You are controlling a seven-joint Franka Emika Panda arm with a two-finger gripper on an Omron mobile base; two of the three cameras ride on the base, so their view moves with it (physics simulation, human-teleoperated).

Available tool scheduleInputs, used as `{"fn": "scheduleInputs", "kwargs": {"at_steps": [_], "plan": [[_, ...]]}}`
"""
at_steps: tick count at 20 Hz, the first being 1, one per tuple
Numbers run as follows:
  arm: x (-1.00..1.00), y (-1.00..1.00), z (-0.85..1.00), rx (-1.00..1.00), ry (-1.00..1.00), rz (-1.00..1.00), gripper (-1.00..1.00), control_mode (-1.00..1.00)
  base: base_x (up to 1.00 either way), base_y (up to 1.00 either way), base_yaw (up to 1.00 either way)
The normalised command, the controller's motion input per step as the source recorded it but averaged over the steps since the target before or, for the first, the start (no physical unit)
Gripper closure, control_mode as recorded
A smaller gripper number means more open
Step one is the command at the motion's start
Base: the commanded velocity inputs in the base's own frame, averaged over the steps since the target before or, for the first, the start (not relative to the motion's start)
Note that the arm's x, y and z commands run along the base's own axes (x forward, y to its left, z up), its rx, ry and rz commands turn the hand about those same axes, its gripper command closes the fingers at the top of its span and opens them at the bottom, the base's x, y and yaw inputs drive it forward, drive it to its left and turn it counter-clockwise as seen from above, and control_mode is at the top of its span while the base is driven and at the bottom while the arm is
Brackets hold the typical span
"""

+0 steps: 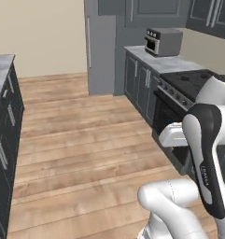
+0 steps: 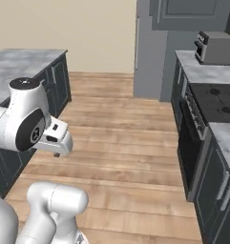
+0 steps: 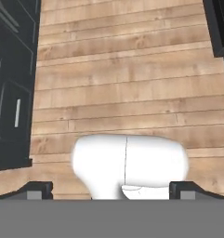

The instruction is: There is a bowl on the dining counter. Grab a lemon wedge from the fridge and place it in the bowl. Then get the liquor bottle and glass cup from the cabinet and place them next to the bowl.

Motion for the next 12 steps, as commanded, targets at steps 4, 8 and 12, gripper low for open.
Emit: {"fn": "scheduleInputs", "kwargs": {"at_steps": [4,8,12], "plan": [[0.0,0.0,0.0,0.0,0.0,0.0,-1.0,1.0,1.0,-0.13,0.08],[0.0,0.0,0.0,0.0,0.0,0.0,-1.0,1.0,1.0,-0.04,0.02],[0.0,0.0,0.0,0.0,0.0,0.0,-1.0,1.0,1.0,-0.01,0.0]]}}
